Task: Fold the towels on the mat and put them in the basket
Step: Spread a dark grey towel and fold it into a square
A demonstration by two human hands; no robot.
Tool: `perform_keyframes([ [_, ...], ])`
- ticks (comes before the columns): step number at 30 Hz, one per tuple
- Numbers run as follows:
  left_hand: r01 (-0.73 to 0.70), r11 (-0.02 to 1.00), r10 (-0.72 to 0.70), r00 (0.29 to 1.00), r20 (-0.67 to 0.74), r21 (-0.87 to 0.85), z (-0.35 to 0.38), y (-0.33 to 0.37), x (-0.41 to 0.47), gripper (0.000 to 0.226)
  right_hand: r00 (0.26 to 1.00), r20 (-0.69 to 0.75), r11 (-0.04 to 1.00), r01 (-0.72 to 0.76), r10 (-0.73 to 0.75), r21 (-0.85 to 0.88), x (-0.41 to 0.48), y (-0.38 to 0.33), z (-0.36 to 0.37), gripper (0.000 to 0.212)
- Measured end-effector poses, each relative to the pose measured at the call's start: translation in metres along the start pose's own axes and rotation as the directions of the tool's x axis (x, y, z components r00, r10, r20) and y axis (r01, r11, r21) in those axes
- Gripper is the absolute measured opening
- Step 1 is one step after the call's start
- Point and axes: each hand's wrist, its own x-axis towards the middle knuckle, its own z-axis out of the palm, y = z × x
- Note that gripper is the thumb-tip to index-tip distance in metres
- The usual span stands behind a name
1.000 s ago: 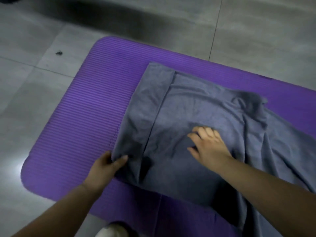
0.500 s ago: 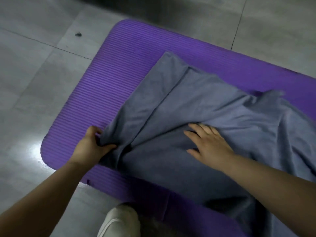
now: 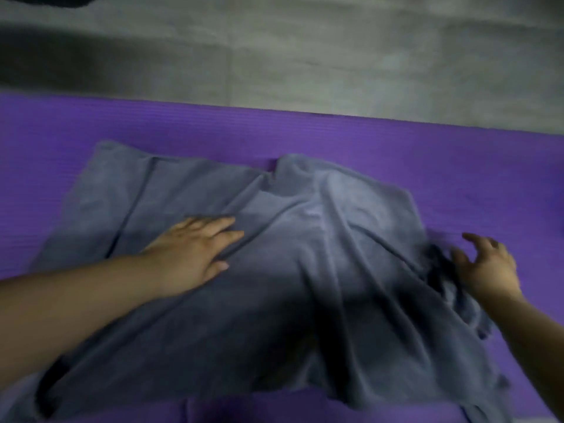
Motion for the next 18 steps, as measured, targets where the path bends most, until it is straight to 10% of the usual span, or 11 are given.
perform_keyframes([
  [3,0.094,0.988,-0.074,0.983,0.165,-0.121,-0.005,0.038,0.058,0.058,0.939,0.103,0.925,-0.340,0.327,0.167,0.010,0.029,0.012,0.061],
  [9,0.364,0.926,-0.336,0.916,0.219,-0.102,0.032,0.094,0.089,0.075,0.905,0.072,0.890,-0.425,0.418,0.169,0.020,0.023,0.035,0.044],
  [14,0.329,0.941,-0.316,0.938,0.143,-0.079,0.038,0.085,0.080,0.076,0.976,0.047,0.949,-0.219,0.214,0.228,0.001,0.002,0.050,0.027],
  [18,0.223,0.966,-0.218,0.975,0.051,-0.132,0.035,0.076,0.074,0.076,0.959,0.058,0.911,0.242,-0.277,0.335,-0.041,-0.027,0.056,0.018],
])
